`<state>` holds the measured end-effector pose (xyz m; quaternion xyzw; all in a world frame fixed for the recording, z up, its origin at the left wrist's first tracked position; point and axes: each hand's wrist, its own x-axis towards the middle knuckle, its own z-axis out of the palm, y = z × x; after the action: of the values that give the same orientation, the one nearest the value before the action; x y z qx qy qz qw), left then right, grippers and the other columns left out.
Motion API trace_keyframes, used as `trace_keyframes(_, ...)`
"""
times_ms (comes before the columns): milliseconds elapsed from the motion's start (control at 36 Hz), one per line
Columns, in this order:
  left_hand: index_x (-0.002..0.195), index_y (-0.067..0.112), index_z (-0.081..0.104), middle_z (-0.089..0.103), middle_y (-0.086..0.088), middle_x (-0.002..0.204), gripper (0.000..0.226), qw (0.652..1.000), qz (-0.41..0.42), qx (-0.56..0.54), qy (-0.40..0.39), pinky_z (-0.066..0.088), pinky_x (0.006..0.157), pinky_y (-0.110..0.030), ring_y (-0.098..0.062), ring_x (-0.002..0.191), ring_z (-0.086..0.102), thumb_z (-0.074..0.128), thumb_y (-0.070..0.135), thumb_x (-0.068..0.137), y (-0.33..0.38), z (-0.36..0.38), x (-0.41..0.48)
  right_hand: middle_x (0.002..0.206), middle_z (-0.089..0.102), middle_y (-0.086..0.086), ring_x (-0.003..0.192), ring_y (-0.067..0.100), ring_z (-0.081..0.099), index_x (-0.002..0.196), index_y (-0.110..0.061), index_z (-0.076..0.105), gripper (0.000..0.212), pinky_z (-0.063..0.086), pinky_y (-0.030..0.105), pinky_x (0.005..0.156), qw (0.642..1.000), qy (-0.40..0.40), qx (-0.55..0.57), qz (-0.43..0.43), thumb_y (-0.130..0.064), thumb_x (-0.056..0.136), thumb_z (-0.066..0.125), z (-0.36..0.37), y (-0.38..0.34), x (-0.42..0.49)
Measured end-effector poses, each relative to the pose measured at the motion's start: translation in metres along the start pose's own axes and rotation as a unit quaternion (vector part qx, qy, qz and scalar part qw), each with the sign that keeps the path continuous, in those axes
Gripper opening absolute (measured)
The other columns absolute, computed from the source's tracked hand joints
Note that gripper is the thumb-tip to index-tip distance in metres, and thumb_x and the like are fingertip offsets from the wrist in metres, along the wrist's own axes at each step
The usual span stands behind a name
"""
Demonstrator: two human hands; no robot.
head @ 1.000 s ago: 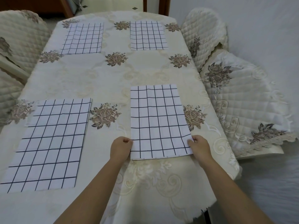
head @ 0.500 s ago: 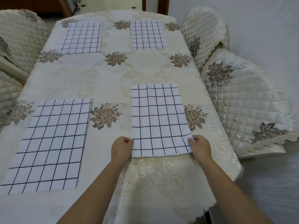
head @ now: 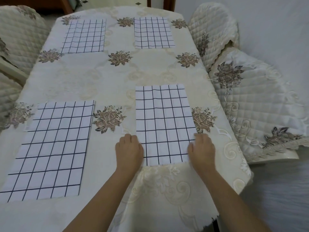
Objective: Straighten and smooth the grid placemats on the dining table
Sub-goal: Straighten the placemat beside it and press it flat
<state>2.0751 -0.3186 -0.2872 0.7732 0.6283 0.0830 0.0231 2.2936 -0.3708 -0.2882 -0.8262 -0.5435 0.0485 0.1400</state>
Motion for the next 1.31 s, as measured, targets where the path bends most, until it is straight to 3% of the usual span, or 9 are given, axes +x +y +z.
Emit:
trace_keyframes(250, 0.135, 0.005, 0.046, 0.041, -0.010, 0.144, 0.056, 0.981, 0.110, -0.034, -0.159, 0.042, 0.099, -0.048, -0.025, 0.134, 0.039, 0.028, 0.026, 0.085, 0.040, 0.023, -0.002, 0.128, 0.060, 0.009, 0.123, 0.026, 0.052, 0.126, -0.008, 0.040, 0.050, 0.046, 0.043, 0.097, 0.978, -0.132, -0.002, -0.159, -0.026, 0.080, 0.035, 0.047, -0.067, -0.015)
trace_keyframes(389, 0.140, 0.021, 0.036, 0.041, -0.001, 0.146, 0.055, 0.979, 0.086, -0.039, -0.182, 0.036, 0.099, -0.050, -0.018, 0.138, 0.027, 0.011, 0.045, 0.097, 0.012, 0.036, -0.001, 0.145, 0.044, 0.001, 0.136, 0.018, 0.027, 0.138, -0.017, 0.037, 0.054, 0.030, 0.049, 0.107, 0.971, -0.120, -0.030, -0.205, -0.038, 0.088, 0.036, 0.045, -0.038, -0.004)
trace_keyframes(472, 0.148, 0.024, 0.009, 0.004, 0.006, 0.156, 0.065, 0.980, 0.080, -0.052, -0.177, 0.011, 0.112, -0.047, -0.011, 0.143, -0.005, 0.005, 0.053, 0.090, 0.000, 0.035, 0.004, 0.147, 0.040, -0.001, 0.139, 0.017, 0.022, 0.141, -0.019, 0.032, 0.056, 0.029, 0.050, 0.107, 0.978, -0.099, -0.042, -0.176, -0.040, 0.089, 0.033, 0.042, -0.014, 0.010)
trace_keyframes(750, 0.143, 0.016, -0.013, -0.025, 0.002, 0.150, 0.077, 0.982, 0.046, -0.085, -0.165, -0.018, 0.111, -0.040, -0.015, 0.138, -0.028, -0.010, 0.062, 0.081, -0.007, 0.035, 0.026, 0.125, 0.060, 0.019, 0.118, 0.041, 0.054, 0.116, -0.001, 0.061, 0.053, 0.040, 0.065, 0.090, 0.995, -0.065, -0.035, -0.072, -0.030, 0.080, 0.035, 0.026, 0.020, 0.045)
trace_keyframes(861, 0.149, 0.009, 0.007, -0.017, 0.000, 0.148, 0.077, 0.982, 0.066, -0.098, -0.146, -0.012, 0.111, -0.044, -0.020, 0.137, -0.023, -0.003, 0.044, 0.081, 0.027, 0.035, 0.046, 0.123, 0.061, 0.016, 0.118, 0.037, 0.055, 0.110, -0.005, 0.064, 0.046, 0.038, 0.058, 0.098, 0.992, -0.038, 0.008, -0.119, -0.026, 0.077, 0.039, 0.026, -0.035, 0.057)
trace_keyframes(972, 0.147, 0.015, -0.012, -0.031, 0.004, 0.143, 0.085, 0.975, 0.079, -0.067, -0.197, -0.009, 0.115, -0.046, -0.017, 0.132, -0.031, -0.011, 0.049, 0.069, 0.039, 0.044, 0.064, 0.134, 0.056, 0.009, 0.125, 0.028, 0.052, 0.124, -0.008, 0.058, 0.051, 0.048, 0.052, 0.095, 0.976, -0.130, 0.023, -0.175, -0.025, 0.084, 0.032, 0.047, -0.081, 0.059)
trace_keyframes(1083, 0.138, 0.025, -0.021, -0.027, 0.011, 0.146, 0.068, 0.974, 0.096, -0.075, -0.191, -0.007, 0.117, -0.045, -0.010, 0.135, -0.028, -0.010, 0.048, 0.075, 0.028, 0.046, 0.070, 0.156, 0.011, -0.010, 0.145, 0.011, 0.001, 0.148, -0.023, 0.018, 0.064, -0.003, 0.041, 0.115, 0.970, -0.161, 0.045, -0.177, -0.041, 0.088, 0.010, 0.060, -0.073, 0.063)
trace_keyframes(1194, 0.147, 0.023, 0.018, 0.010, 0.006, 0.155, 0.068, 0.983, 0.103, -0.052, -0.144, 0.017, 0.112, -0.051, -0.016, 0.143, 0.009, 0.008, 0.057, 0.088, 0.017, 0.045, 0.081, 0.153, 0.027, -0.003, 0.142, 0.023, 0.023, 0.144, -0.020, 0.033, 0.058, 0.019, 0.052, 0.111, 0.978, -0.146, -0.001, -0.149, -0.042, 0.090, 0.024, 0.056, -0.056, 0.085)
trace_keyframes(1306, 0.149, 0.029, 0.003, -0.016, 0.015, 0.150, 0.072, 0.985, 0.059, -0.069, -0.148, -0.001, 0.115, -0.047, -0.006, 0.138, -0.018, 0.000, 0.056, 0.082, 0.001, 0.048, 0.098, 0.156, 0.013, -0.004, 0.145, 0.024, 0.012, 0.148, -0.023, 0.018, 0.065, 0.016, 0.054, 0.113, 0.984, -0.140, -0.047, -0.096, -0.048, 0.089, 0.010, 0.051, -0.029, 0.113)
